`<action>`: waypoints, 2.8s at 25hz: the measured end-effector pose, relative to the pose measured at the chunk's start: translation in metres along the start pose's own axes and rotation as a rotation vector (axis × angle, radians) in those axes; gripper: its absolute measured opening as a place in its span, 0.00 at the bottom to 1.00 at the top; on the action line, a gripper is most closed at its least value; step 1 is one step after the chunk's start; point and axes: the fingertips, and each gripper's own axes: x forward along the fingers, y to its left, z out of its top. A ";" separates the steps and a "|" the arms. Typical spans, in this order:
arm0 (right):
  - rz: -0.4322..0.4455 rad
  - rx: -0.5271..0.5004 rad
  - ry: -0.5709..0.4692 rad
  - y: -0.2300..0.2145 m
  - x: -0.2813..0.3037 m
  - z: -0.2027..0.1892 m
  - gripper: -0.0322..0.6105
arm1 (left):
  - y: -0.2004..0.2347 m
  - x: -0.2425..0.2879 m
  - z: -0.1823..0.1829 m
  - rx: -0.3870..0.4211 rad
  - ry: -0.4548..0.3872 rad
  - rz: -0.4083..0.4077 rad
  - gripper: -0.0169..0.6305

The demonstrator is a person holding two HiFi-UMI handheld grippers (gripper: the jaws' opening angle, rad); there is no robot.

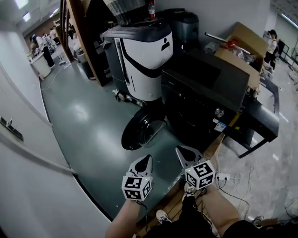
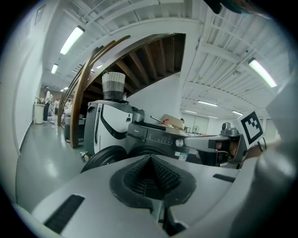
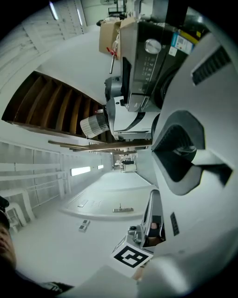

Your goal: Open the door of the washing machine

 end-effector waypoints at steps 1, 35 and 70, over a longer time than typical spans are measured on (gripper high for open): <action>-0.026 0.007 0.000 -0.001 -0.011 -0.003 0.08 | -0.006 -0.003 -0.002 0.003 0.002 -0.022 0.05; -0.364 0.093 -0.021 -0.056 -0.187 -0.028 0.08 | -0.163 -0.008 -0.018 0.058 0.051 -0.334 0.05; -0.294 0.104 0.016 -0.015 -0.190 -0.055 0.08 | -0.146 -0.056 -0.046 0.025 0.045 -0.255 0.05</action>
